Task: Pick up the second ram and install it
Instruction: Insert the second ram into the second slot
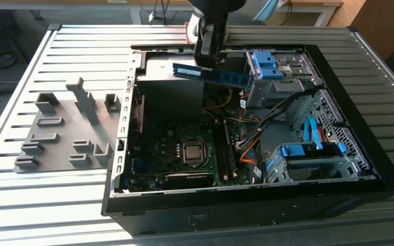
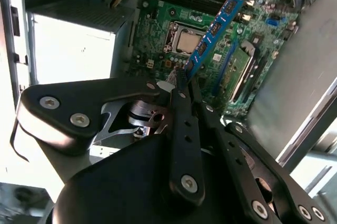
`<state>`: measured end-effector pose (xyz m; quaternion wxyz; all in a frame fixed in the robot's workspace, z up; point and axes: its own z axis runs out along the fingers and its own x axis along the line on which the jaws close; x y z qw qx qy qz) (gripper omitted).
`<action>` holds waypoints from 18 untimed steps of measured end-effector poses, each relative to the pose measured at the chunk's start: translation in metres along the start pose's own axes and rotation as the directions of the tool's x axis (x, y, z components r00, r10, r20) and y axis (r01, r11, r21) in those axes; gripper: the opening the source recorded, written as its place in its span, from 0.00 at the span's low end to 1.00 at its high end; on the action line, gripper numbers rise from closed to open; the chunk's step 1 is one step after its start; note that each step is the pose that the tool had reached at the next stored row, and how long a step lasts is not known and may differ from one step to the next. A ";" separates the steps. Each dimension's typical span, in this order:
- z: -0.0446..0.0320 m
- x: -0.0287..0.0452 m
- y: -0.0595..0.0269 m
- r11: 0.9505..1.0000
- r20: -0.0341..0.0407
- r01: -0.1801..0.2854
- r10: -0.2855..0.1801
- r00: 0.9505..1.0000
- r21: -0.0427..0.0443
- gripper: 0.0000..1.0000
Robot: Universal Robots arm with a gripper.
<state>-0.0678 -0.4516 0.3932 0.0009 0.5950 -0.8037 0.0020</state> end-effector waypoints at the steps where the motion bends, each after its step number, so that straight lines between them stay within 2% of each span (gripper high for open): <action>1: 0.0003 -0.0001 0.0000 1.000 0.000 -0.016 0.016 1.000 0.000 0.14; 4: 0.0012 -0.0001 0.0001 0.998 0.000 -0.067 0.067 0.998 0.000 0.14; 6: 0.0018 -0.0001 0.0001 0.994 0.000 -0.105 0.105 0.994 0.000 0.14; 11: 0.0029 -0.0001 0.0001 0.982 -0.001 -0.190 0.190 0.982 -0.001 0.14; 14: 0.0033 -0.0001 0.0000 0.976 -0.001 -0.219 0.219 0.976 -0.001 0.14; 18: 0.0041 0.0006 -0.0010 0.972 -0.001 -0.236 0.236 0.972 -0.001 0.14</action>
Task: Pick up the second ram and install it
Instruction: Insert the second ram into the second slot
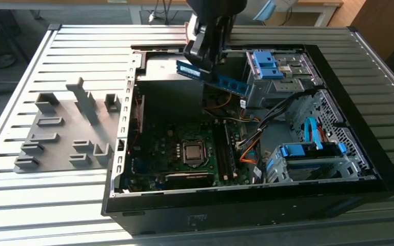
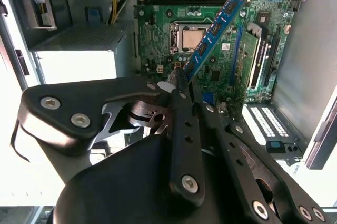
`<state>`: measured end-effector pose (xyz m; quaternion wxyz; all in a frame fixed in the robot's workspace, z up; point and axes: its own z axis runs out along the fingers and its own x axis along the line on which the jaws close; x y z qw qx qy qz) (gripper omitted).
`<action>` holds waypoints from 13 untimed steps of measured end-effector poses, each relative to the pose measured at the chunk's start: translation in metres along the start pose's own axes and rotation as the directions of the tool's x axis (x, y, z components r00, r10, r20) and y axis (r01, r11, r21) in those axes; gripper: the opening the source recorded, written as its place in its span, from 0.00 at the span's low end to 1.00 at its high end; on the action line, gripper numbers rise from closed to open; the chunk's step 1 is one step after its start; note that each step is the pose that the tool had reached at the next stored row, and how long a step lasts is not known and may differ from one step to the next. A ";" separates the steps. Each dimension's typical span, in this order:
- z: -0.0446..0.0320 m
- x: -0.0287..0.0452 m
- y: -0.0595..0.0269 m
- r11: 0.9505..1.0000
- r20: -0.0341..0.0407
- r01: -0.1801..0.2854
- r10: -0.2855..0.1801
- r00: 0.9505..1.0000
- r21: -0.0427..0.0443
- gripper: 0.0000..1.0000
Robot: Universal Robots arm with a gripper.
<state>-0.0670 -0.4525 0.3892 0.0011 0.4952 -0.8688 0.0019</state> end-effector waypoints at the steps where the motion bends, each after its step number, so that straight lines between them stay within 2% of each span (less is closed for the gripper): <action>1: 0.0003 0.0000 0.0000 1.000 0.000 -0.012 0.012 1.000 0.000 0.14; 4: 0.0022 0.0000 -0.0001 0.998 0.000 -0.065 0.065 0.998 0.000 0.14; 7: 0.0039 0.0000 0.0000 0.993 0.000 -0.119 0.119 0.993 0.000 0.14; 10: 0.0058 0.0000 0.0000 0.985 -0.001 -0.174 0.174 0.985 -0.001 0.14; 13: 0.0072 0.0000 0.0000 0.974 -0.001 -0.227 0.227 0.974 -0.001 0.14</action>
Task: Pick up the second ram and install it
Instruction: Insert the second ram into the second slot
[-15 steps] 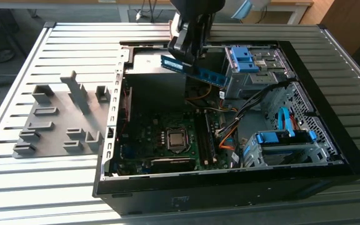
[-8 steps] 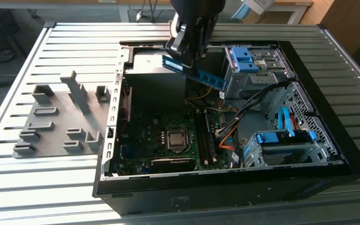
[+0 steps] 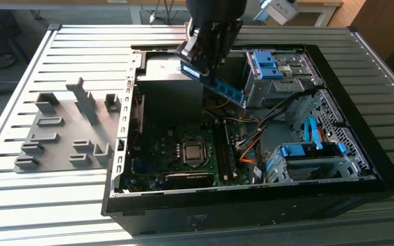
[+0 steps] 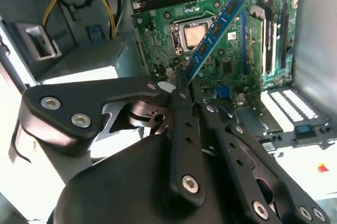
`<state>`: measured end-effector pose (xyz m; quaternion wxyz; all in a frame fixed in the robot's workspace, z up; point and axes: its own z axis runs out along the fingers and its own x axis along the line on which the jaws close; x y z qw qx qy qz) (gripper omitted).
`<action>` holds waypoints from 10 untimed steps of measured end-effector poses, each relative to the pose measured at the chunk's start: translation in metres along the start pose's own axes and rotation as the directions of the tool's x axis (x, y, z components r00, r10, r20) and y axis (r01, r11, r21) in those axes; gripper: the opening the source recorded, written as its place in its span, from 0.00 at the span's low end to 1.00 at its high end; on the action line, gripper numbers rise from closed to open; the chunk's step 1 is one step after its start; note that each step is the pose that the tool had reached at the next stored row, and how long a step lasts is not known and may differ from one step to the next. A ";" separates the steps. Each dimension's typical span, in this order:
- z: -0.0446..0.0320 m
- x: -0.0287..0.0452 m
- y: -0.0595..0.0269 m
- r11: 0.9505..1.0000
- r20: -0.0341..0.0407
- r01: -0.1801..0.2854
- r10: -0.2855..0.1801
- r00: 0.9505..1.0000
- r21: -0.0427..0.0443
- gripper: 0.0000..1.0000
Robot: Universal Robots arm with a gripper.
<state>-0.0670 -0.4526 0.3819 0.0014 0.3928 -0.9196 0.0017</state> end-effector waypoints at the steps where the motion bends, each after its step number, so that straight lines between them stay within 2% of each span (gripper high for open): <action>1: 0.0005 0.0000 0.0000 1.000 0.000 -0.018 0.018 1.000 0.000 0.14; 5: 0.0022 0.0000 0.0000 0.996 0.000 -0.091 0.091 0.996 0.000 0.14; 10: 0.0041 -0.0002 0.0001 0.986 0.000 -0.168 0.168 0.986 -0.001 0.14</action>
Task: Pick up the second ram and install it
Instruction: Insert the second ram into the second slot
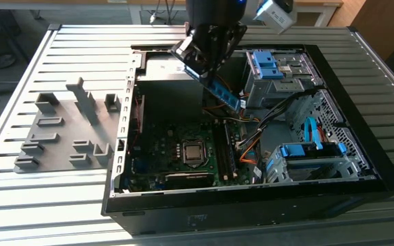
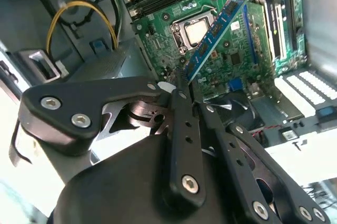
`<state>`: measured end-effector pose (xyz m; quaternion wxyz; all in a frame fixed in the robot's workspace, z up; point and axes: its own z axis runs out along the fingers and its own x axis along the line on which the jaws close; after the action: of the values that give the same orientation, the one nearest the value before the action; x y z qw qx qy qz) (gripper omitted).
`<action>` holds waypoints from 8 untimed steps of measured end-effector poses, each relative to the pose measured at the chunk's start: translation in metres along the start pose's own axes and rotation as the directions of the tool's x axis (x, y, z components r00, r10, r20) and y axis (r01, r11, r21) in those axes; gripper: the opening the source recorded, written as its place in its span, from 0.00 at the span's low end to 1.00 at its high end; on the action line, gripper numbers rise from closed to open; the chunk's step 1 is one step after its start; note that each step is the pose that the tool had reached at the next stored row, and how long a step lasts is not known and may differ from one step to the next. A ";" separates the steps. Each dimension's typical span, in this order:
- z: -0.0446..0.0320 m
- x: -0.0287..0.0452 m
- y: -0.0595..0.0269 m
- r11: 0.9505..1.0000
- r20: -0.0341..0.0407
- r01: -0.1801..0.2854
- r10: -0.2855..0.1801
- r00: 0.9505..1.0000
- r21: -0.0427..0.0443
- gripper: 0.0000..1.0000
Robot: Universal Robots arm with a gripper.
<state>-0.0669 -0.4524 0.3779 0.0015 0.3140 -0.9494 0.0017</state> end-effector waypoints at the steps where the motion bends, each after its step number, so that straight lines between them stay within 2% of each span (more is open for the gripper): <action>1: 0.0003 0.0000 0.0000 1.000 0.000 -0.014 0.014 1.000 0.000 0.14; 8: 0.0016 0.0000 0.0001 0.995 0.000 -0.095 0.095 0.995 0.000 0.14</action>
<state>-0.0669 -0.4524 0.3763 0.0016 0.2683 -0.9633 0.0016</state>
